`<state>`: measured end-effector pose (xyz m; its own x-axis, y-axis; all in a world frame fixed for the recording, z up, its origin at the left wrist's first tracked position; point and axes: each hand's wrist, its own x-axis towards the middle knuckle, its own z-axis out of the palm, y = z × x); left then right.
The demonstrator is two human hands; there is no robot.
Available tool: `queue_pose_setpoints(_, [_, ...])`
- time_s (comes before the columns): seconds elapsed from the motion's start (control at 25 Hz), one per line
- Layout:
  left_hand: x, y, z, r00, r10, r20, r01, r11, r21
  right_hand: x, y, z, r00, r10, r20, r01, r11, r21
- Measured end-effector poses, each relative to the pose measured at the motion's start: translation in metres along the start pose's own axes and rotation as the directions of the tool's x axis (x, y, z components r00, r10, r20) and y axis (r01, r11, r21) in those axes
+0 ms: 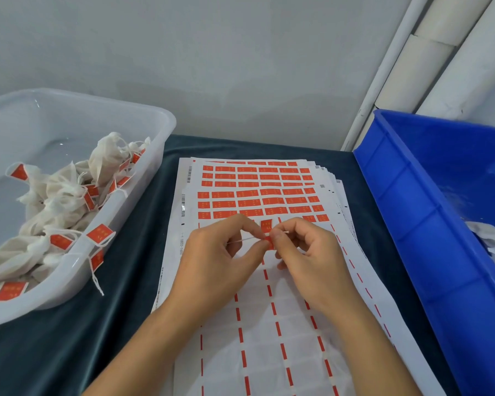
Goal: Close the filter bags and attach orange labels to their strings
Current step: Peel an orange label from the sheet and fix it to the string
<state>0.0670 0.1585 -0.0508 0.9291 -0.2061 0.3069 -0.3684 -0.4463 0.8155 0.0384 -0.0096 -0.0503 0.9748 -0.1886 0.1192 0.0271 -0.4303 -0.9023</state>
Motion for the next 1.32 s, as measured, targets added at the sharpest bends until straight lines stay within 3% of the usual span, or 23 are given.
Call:
queue_pose_setpoints(0.2, [0.001, -0.001, 0.001, 0.999, 0.039, -0.005, -0.039, 0.998, 0.052, 0.0, -0.001, -0.003, 1.0, -0.008, 0.028, 0.009, 0.999, -0.046])
queue_pose_setpoints(0.36, [0.0, -0.008, 0.003, 1.0, -0.004, -0.018, 0.005, 0.998, 0.067, 0.0, 0.001, -0.002, 0.998, -0.036, -0.042, 0.032, 0.995, -0.091])
queue_pose_setpoints(0.8, [0.005, -0.01, 0.003, 0.993, -0.118, 0.002, 0.118, 0.991, -0.064, -0.001, -0.003, -0.002, 0.993, -0.077, -0.085, 0.073, 0.996, -0.048])
queue_pose_setpoints(1.16, [0.013, -0.012, -0.008, 0.963, -0.205, 0.176, 0.238, 0.952, -0.192, 0.0, -0.001, -0.001, 0.999, -0.009, -0.054, 0.014, 0.996, 0.093])
queue_pose_setpoints(1.32, [0.015, -0.016, -0.008, 0.957, -0.219, 0.189, 0.258, 0.942, -0.214, 0.0, -0.003, -0.001, 0.999, -0.022, -0.042, 0.026, 0.994, 0.103])
